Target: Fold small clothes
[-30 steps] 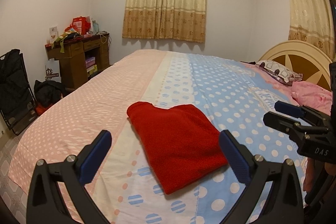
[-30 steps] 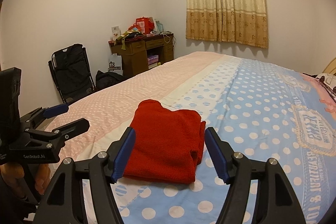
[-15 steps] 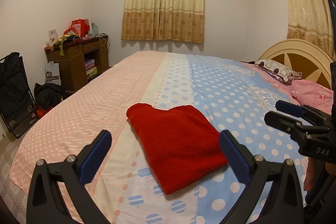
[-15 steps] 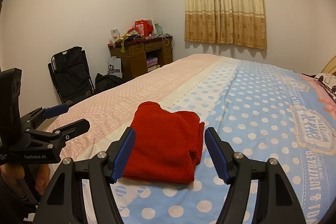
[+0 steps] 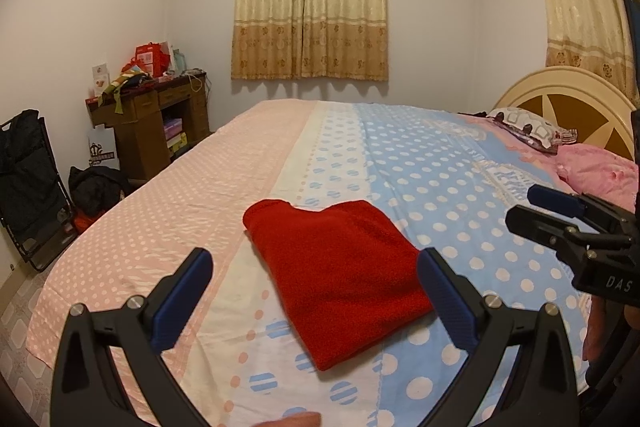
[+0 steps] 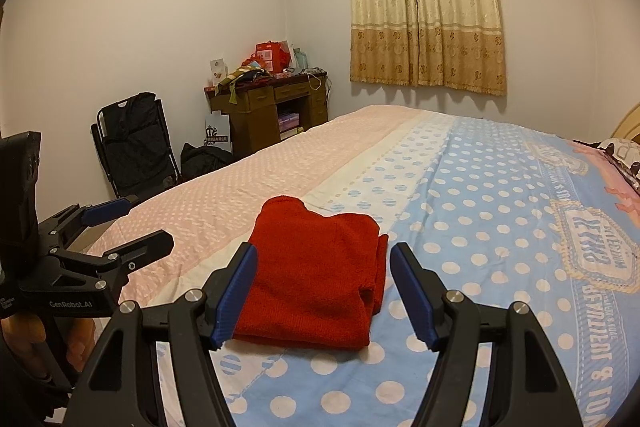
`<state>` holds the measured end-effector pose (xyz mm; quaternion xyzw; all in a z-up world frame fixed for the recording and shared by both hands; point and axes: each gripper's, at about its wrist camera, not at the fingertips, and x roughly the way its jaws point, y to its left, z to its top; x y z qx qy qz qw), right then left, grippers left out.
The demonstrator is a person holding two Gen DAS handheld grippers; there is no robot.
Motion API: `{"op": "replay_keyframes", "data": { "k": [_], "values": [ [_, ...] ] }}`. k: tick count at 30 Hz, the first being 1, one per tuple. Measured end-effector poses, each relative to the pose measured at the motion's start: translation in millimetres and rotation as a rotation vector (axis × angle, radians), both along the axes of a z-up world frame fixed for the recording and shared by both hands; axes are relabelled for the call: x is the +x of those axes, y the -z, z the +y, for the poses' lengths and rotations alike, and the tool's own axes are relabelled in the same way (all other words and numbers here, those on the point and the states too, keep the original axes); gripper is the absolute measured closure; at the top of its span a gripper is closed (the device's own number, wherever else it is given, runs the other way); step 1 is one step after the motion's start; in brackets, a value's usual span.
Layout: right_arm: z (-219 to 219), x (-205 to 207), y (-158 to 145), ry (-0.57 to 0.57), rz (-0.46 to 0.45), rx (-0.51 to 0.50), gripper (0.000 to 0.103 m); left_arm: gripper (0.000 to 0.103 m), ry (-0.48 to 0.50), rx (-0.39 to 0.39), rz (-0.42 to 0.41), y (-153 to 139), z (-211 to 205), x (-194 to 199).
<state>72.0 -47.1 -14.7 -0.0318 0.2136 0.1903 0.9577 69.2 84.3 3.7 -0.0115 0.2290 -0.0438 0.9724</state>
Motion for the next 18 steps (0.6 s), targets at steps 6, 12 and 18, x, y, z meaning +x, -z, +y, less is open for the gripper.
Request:
{"op": "replay_keyframes", "data": {
  "k": [6, 12, 18],
  "values": [
    [-1.9, -2.0, -1.6, 0.005, -0.01, 0.007, 0.033, 0.0, -0.002, -0.007, -0.014, -1.6, -0.1, -2.6],
    [-1.8, -2.2, -2.6, 0.004, -0.011, 0.008, 0.033, 0.0, -0.002, -0.004, -0.007, -1.8, -0.7, 0.1],
    [0.5, -3.0, -1.9, 0.001, -0.004, 0.006, 0.033, 0.0, -0.007, -0.004, -0.029, 0.6, 1.1, -2.1]
  ]
}}
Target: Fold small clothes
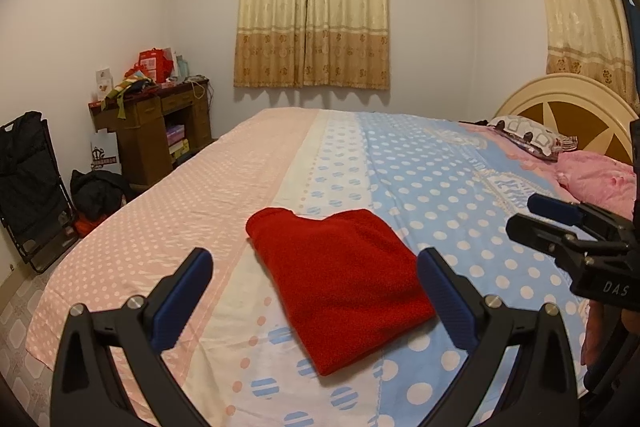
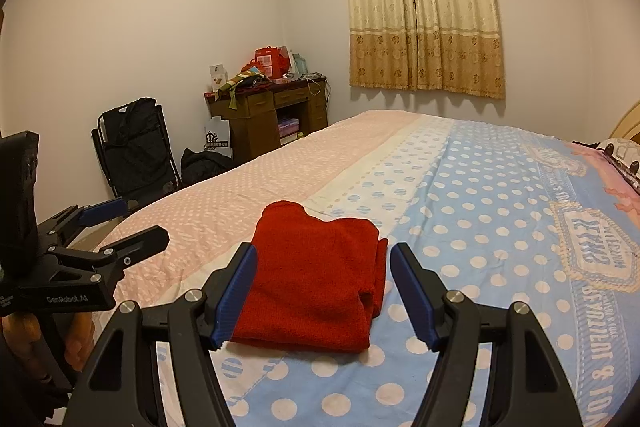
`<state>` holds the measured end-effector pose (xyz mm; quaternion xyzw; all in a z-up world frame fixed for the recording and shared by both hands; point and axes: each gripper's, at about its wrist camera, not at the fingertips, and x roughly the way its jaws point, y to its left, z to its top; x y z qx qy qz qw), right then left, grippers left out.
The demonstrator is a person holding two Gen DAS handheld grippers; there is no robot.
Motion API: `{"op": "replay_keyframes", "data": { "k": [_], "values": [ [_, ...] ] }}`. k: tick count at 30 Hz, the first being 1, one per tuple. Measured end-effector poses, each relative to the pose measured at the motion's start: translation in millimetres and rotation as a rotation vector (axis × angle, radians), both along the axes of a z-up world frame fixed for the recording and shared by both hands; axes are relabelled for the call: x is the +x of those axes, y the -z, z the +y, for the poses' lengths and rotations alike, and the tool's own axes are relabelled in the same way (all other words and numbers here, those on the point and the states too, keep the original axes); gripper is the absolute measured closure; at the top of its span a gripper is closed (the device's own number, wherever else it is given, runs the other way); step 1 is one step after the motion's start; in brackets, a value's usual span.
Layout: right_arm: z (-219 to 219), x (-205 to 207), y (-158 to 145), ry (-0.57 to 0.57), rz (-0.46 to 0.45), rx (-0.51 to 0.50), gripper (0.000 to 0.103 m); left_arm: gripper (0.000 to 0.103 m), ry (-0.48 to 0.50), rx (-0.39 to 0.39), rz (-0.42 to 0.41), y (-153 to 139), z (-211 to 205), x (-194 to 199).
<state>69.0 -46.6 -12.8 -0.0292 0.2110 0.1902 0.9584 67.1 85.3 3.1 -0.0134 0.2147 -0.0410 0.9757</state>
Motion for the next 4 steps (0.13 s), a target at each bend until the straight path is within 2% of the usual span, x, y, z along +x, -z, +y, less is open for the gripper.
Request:
{"op": "replay_keyframes", "data": {
  "k": [4],
  "values": [
    [1.2, -0.6, 0.1, 0.0, 0.002, -0.001, 0.033, 0.0, 0.015, 0.001, -0.005, 0.7, -1.2, -0.8]
  ]
}}
